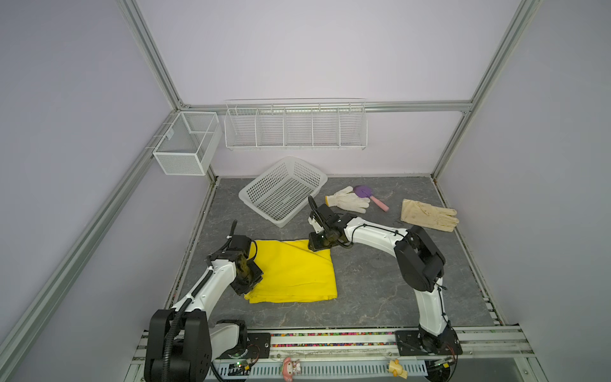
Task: Fold and stack the trousers
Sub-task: Smooth out the trousers at the center of the table.
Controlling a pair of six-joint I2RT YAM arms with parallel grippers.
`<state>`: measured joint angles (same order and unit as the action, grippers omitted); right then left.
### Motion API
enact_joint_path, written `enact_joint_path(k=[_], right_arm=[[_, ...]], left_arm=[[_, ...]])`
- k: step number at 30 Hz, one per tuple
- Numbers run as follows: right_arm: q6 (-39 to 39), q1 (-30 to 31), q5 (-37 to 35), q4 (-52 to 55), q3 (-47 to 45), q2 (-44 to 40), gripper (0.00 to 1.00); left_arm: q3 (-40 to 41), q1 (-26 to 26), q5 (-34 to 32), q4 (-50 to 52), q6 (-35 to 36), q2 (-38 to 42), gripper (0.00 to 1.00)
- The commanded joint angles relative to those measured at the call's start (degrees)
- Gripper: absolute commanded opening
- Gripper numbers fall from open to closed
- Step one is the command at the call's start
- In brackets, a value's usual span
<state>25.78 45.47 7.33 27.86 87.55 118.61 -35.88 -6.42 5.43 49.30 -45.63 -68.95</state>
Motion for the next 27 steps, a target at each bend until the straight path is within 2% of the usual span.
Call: enact_joint_path(k=[1, 4, 6, 9, 12, 15, 17, 20, 22, 27], right_arm=[[-8.7, -1.9, -2.9, 3.9, 1.8, 0.6, 0.42], [-16.5, -2.0, -1.5, 5.3, 2.7, -2.6, 0.51], [-22.7, -2.8, 2.2, 8.0, 3.4, -3.6, 0.58], [-28.3, -4.2, 10.9, 12.0, 4.2, -2.7, 0.58], [-33.3, -4.2, 15.7, 14.9, 4.0, -1.7, 0.57], [-35.1, -4.3, 17.0, 15.6, 3.6, -1.2, 0.56], [-36.4, -4.4, 15.3, 17.0, 4.3, -0.1, 0.55], [-37.3, -4.9, 13.9, 17.6, 4.8, 1.0, 0.50], [-38.1, -4.9, 13.5, 18.5, 5.7, 1.5, 0.43], [-37.2, -5.6, 12.4, 18.3, 5.9, 1.3, 0.16]], left_arm=[[-0.3, 0.2, -3.8, 2.0, -0.1, -2.0, 0.33], [-1.1, 0.2, -4.2, 4.0, 0.3, -0.1, 0.34], [-2.2, 0.2, -3.8, 5.3, 0.3, 1.2, 0.36], [-4.4, 0.2, -2.0, 6.7, 0.8, 2.7, 0.40], [-6.3, 0.1, 0.2, 7.5, 1.5, 3.3, 0.42], [-7.1, 0.1, 1.9, 8.0, 1.7, 3.9, 0.43], [-6.4, 0.0, 3.0, 7.2, 1.8, 4.0, 0.43], [-4.5, 0.0, 4.6, 4.7, 1.8, 3.1, 0.43], [-3.5, 0.0, 4.4, 3.8, 1.8, 2.1, 0.43], [-0.8, 0.0, 2.7, 1.3, 1.5, -0.2, 0.41]])
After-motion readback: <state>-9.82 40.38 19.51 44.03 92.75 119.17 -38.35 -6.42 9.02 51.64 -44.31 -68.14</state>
